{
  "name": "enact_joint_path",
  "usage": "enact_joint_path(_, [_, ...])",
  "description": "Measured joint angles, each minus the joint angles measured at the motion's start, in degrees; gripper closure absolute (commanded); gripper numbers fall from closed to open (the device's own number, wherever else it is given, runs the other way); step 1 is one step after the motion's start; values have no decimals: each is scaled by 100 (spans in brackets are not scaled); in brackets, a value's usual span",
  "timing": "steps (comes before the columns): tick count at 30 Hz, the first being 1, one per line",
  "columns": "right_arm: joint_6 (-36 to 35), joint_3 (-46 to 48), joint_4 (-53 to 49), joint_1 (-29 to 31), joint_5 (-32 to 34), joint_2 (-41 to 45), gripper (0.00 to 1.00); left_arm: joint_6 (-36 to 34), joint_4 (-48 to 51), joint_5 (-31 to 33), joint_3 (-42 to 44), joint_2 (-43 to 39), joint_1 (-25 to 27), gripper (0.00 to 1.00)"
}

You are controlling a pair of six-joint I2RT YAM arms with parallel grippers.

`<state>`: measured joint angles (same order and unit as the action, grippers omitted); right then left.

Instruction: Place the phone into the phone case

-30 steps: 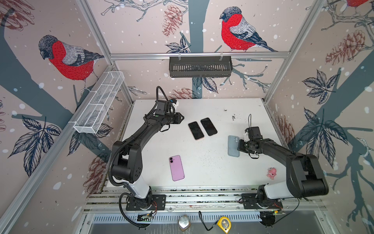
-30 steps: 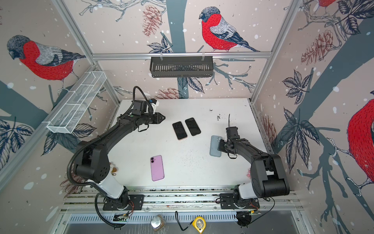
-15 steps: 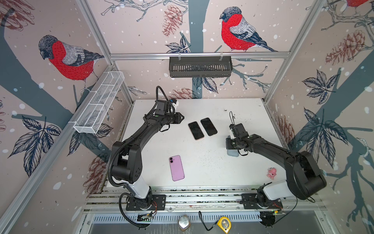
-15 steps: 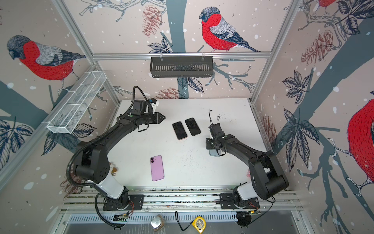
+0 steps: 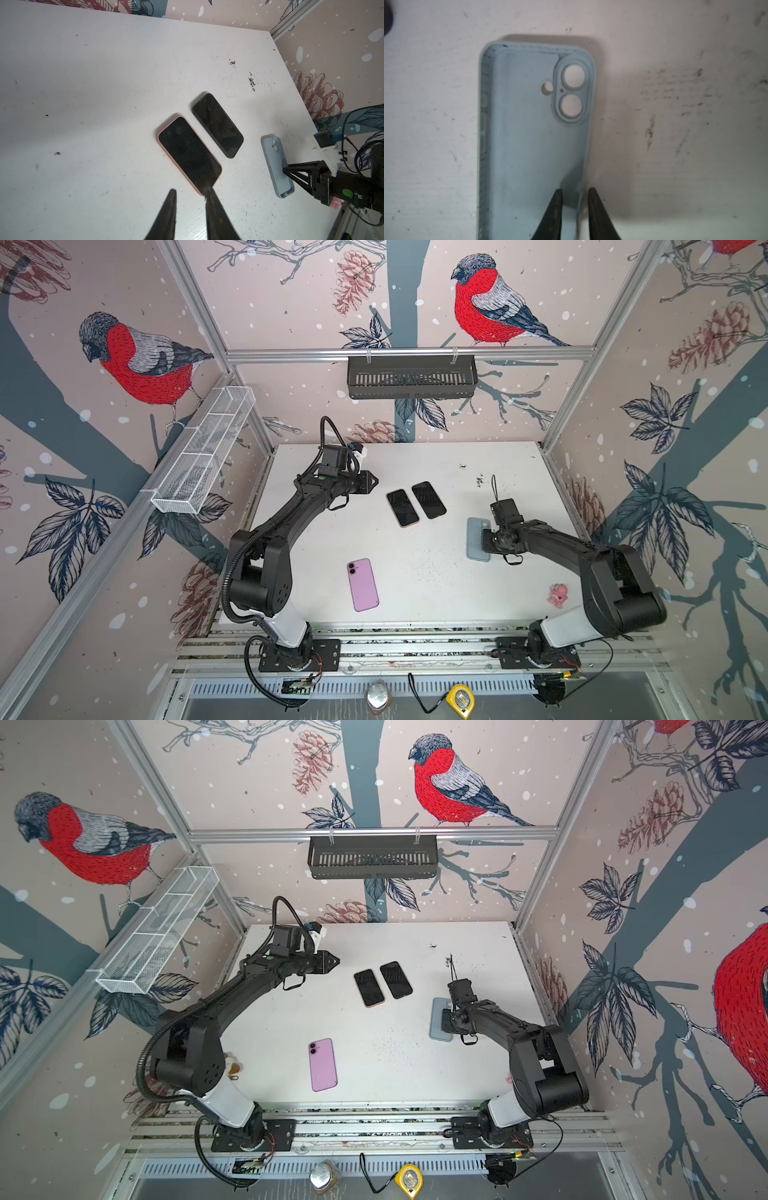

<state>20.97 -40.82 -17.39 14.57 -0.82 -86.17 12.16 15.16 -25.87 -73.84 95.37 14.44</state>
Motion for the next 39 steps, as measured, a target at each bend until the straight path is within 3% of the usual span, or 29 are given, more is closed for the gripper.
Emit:
enact_joint_path(3, [-17,9,203,-2,-7,-74,84,0,0,0,0,0,0,73])
enact_joint_path(5, [-13,17,297,-4,-7,-90,95,0,2,2,0,2,0,73])
enact_joint_path(11, [-13,13,221,192,9,17,98,0,2,2,0,2,0,73])
enact_joint_path(22, [-658,-474,367,2361,-68,498,98,-2,2,4,-2,26,0,73])
enact_joint_path(29, [-1165,-750,407,3121,-184,138,97,-4,4,4,-2,46,0,73])
enact_joint_path(30, [-1220,-785,391,3185,-186,76,92,-4,4,4,-2,50,0,73])
enact_joint_path(31, [-1244,-804,391,3230,-190,33,80,-7,4,4,-2,52,0,74])
enact_joint_path(32, [-1296,-826,387,3268,-195,-11,60,-7,4,4,-4,57,0,73])
enact_joint_path(33, [-1344,-837,380,3294,-190,-42,52,-7,4,4,-4,61,0,74])
enact_joint_path(35, [-1368,-846,365,3348,-109,-52,42,-7,4,4,-4,63,0,73])
enact_joint_path(37, [-1386,-883,334,3440,-35,-50,40,-7,4,2,-7,63,0,73])
enact_joint_path(39, [-1331,-994,282,3611,-22,-50,27,-7,7,4,-11,66,0,73])
